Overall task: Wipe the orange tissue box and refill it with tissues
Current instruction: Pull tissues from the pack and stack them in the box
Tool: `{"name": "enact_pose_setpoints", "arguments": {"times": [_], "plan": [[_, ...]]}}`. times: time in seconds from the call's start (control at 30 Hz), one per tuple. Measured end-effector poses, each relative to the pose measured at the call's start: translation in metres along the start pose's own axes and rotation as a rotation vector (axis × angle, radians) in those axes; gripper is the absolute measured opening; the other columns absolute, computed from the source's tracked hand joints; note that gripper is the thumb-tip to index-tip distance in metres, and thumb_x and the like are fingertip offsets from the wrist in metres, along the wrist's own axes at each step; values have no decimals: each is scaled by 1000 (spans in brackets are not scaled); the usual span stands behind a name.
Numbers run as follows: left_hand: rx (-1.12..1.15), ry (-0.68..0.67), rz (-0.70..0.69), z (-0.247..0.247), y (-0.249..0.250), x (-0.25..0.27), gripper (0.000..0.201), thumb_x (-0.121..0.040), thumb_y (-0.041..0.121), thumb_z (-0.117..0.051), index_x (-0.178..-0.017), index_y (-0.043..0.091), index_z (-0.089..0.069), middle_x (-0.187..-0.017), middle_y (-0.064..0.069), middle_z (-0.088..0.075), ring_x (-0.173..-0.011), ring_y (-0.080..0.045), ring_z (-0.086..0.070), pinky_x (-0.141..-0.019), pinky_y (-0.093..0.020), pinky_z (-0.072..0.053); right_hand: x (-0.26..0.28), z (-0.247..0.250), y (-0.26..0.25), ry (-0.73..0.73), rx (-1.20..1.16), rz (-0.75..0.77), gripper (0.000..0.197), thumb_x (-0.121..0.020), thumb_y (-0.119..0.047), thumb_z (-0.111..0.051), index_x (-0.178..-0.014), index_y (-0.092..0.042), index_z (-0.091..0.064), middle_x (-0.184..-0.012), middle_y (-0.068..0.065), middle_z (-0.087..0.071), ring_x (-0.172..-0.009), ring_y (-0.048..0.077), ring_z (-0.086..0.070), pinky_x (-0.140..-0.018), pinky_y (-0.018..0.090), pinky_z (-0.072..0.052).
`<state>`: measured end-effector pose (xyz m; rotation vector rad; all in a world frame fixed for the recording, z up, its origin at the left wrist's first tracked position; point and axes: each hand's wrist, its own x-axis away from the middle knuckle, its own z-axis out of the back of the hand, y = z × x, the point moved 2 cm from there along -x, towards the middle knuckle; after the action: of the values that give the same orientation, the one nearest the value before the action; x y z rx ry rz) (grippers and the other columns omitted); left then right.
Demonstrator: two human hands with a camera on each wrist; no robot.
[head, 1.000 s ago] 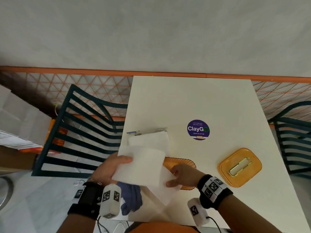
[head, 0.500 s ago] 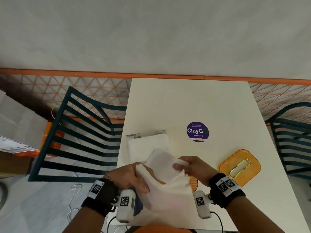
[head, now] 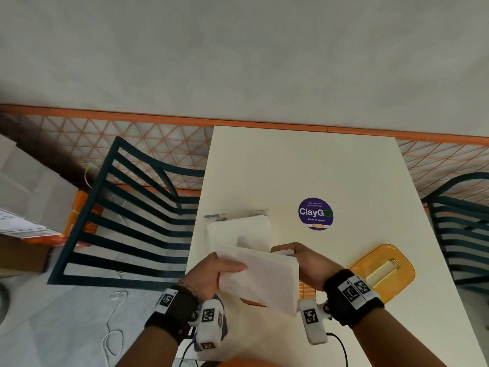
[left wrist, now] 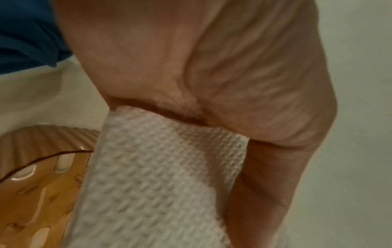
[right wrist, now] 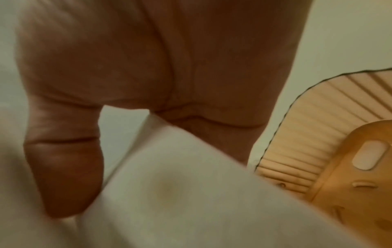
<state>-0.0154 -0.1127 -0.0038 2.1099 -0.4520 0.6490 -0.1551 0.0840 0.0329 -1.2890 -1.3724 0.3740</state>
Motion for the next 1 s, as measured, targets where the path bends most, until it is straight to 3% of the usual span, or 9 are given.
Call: {"name": "enact_pose_setpoints", "arguments": {"times": [0.13, 0.27, 0.33, 0.37, 0.47, 0.57, 0.7, 0.83, 1.0], "plan": [[10, 46, -52, 6, 5, 1, 48, -82, 11, -79, -128, 6, -68, -131, -26, -65, -123, -44, -61, -110, -63, -42, -9, -3, -10, -24, 74, 2, 30, -88, -20, -63, -100, 8, -68, -88, 15, -59, -79, 25, -55, -67, 27, -44], [-57, 301, -172, 20, 12, 0, 50, -75, 25, -87, -122, 14, -72, -122, -16, -73, -116, -37, -68, -104, -60, -49, -14, 0, -15, 109, -70, -52, 58, -107, -49, -35, -125, -4, -67, -109, 9, -74, -98, 20, -72, -80, 27, -55], [-134, 431, -241, 23, 21, -2, 50, -72, 32, -90, -118, 21, -74, -116, -7, -76, -112, -30, -71, -100, -57, -53, -18, 2, -18, 127, -23, 3, 45, -109, -39, -36, -130, -11, -64, -122, 8, -73, -116, 26, -68, -92, 32, -56], [-167, 475, -274, 22, 26, -3, 44, -74, 32, -89, -115, 22, -75, -113, -4, -77, -110, -26, -72, -98, -55, -55, -23, 3, -20, 132, 32, 41, 32, -105, -30, -51, -130, -13, -63, -123, 6, -73, -117, 27, -68, -93, 34, -56], [-286, 560, -397, 19, 43, -8, 29, -81, 25, -85, -109, 28, -77, -105, 3, -79, -103, -19, -73, -91, -44, -59, -45, 7, -24, 310, 209, 126, 43, -78, -11, -86, -117, -20, -71, -109, -1, -78, -104, 17, -73, -90, 35, -59], [-434, 579, -522, 21, 53, -12, 29, -79, 15, -86, -103, 31, -79, -102, 7, -78, -97, -13, -72, -85, -33, -59, -63, 12, -25, 527, 328, 238, 30, -73, -7, -88, -97, -22, -76, -92, -2, -78, -86, 12, -71, -79, 32, -58], [-605, 601, -537, 33, 41, -20, 38, -68, 15, -93, -96, 35, -77, -108, 12, -71, -101, -7, -67, -88, -31, -57, -78, 16, -10, 511, 454, 204, 36, -69, -8, -89, -96, -28, -78, -98, -8, -77, -93, 10, -71, -89, 37, -58], [-489, 715, -422, 40, 31, -27, 77, -56, 11, -92, -116, 39, -54, -121, 15, -62, -112, -8, -60, -91, -38, -59, -82, 14, 0, 530, 416, 203, 48, -62, -5, -91, -101, -28, -77, -106, -10, -77, -102, 8, -71, -92, 34, -57], [-425, 641, -475, 27, 38, -42, 99, -57, 7, -88, -136, 44, -40, -119, 3, -63, -107, -13, -64, -86, -29, -59, -89, 8, -8, 518, 396, 230, 36, -69, -8, -88, -98, -29, -80, -105, -8, -77, -102, 11, -71, -93, 40, -58]]}}
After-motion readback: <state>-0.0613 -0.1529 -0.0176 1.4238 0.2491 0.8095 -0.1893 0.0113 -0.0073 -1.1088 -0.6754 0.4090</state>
